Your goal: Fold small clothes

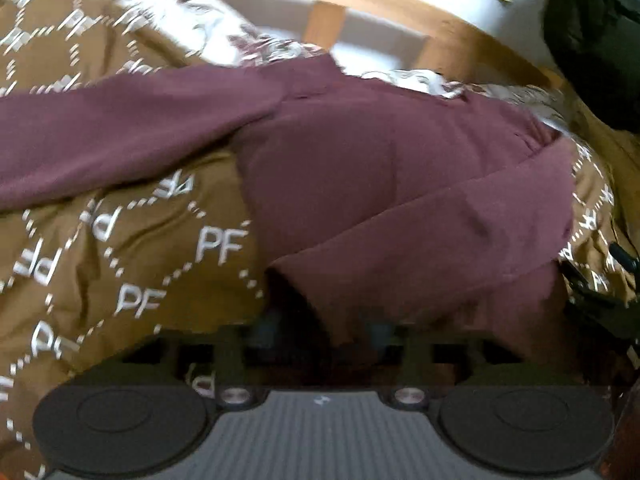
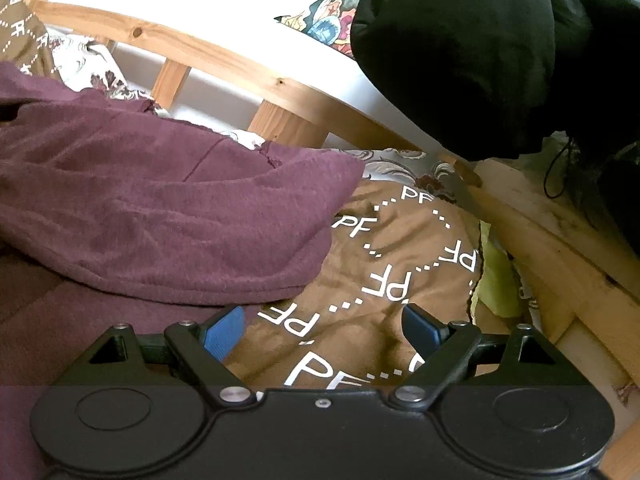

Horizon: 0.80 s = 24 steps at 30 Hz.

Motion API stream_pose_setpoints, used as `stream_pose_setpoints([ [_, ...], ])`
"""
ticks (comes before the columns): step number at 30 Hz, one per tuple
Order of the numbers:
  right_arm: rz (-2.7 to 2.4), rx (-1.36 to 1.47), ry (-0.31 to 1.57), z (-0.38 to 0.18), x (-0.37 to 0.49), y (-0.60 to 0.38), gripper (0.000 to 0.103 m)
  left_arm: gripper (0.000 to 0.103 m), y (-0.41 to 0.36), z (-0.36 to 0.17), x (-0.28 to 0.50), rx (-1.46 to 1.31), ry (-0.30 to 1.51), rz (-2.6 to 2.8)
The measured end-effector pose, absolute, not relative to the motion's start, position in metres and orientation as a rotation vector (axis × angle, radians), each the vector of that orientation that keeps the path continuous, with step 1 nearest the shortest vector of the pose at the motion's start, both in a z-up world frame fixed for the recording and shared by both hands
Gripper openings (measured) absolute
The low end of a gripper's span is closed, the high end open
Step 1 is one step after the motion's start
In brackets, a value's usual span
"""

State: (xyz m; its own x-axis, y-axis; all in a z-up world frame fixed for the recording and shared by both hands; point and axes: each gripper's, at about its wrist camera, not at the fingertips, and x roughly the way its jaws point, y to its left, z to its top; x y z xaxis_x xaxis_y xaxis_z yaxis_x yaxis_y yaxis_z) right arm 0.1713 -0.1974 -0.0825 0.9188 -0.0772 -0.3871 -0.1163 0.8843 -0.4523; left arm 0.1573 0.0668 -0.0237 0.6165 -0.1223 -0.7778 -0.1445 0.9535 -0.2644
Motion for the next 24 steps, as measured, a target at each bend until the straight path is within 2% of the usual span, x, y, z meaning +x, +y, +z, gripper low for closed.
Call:
stream_pose_setpoints([
  [3,-0.004,-0.550,0.412,-0.086,0.174,-0.195,0.087,0.076,0.071,-0.016,0.147,-0.304,0.855,0.040],
  [5,-0.011,-0.606,0.408,-0.090,0.175,-0.193,0.088,0.085,0.072,-0.012,0.148,-0.279,0.831,0.063],
  [13,0.009,-0.888,0.300,-0.106,0.190,-0.174,0.088,0.085,0.059,-0.027,0.178,-0.190,0.883,0.161],
  [16,0.037,-0.964,0.248,-0.112,0.189,-0.167,0.074,0.085,0.060,-0.035,0.179,-0.208,0.915,0.162],
  [17,0.048,-0.977,0.246,-0.114,0.188,-0.166,0.061,0.085,0.060,-0.036,0.179,-0.210,0.922,0.160],
  [18,0.058,-0.983,0.249,-0.116,0.188,-0.165,0.040,0.085,0.059,-0.038,0.179,-0.210,0.928,0.158],
  [20,0.063,-0.974,0.264,-0.117,0.189,-0.165,0.012,0.084,0.057,-0.039,0.178,-0.208,0.937,0.156],
  [24,0.037,-0.796,0.265,-0.095,0.187,-0.178,0.008,0.084,0.051,-0.041,0.176,-0.199,0.943,0.131],
])
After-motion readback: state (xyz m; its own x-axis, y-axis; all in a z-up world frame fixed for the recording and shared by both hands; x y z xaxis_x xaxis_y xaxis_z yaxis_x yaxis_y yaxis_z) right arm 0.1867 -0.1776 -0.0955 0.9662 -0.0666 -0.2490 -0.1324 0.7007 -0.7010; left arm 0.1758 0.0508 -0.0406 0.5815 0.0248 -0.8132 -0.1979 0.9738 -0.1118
